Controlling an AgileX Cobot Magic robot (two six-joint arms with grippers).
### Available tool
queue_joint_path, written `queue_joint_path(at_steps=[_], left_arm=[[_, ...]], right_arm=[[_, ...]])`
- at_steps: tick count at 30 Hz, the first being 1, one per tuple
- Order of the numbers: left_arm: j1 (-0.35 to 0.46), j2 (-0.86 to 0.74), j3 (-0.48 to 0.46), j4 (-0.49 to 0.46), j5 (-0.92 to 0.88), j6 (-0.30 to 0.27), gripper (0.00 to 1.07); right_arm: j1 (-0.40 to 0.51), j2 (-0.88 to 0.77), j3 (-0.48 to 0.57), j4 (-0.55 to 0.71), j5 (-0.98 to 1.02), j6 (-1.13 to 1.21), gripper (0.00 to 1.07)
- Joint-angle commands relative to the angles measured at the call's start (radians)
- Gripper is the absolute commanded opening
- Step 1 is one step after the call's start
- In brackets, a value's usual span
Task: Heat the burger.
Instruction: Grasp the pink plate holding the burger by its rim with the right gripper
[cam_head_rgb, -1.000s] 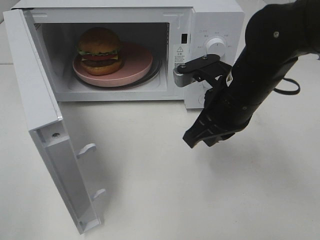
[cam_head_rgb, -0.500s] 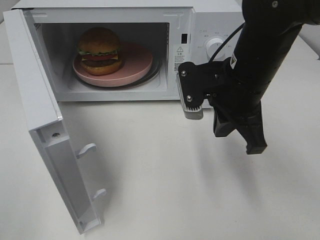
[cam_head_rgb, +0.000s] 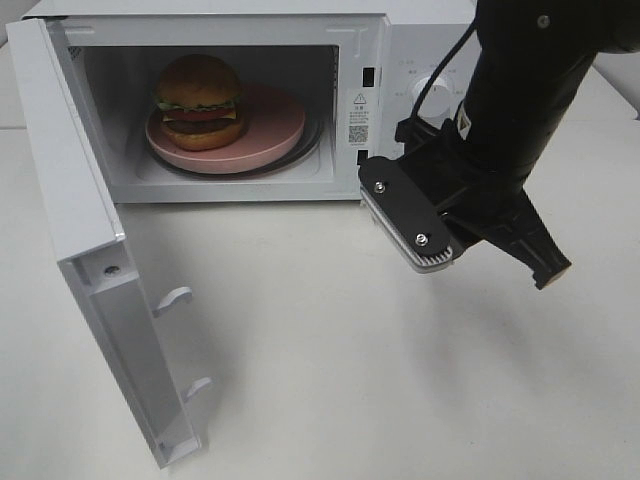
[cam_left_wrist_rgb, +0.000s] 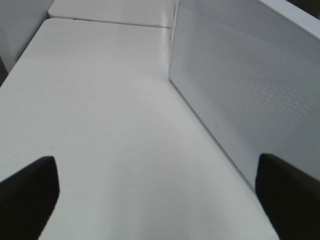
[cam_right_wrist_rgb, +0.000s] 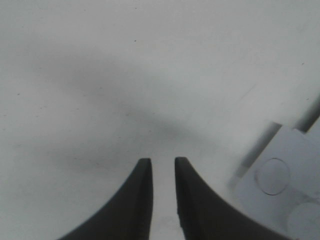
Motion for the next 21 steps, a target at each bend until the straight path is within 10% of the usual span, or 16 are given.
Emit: queue_joint_path(at_steps=[1, 9, 21], left_arm=[[0.001, -0.018, 0.003, 0.000, 0.000, 0.000, 1.00], [0.001, -0.018, 0.003, 0.000, 0.000, 0.000, 1.00], [0.001, -0.018, 0.003, 0.000, 0.000, 0.000, 1.00]], right_arm=[[0.036, -0.009, -0.006, -0.058, -0.106, 0.060, 0.47], [0.071, 0.024, -0.059, -0.084, -0.217, 0.169, 1.00], [0.089, 0.164, -0.227, -0.085, -0.237, 0.215, 0.99]])
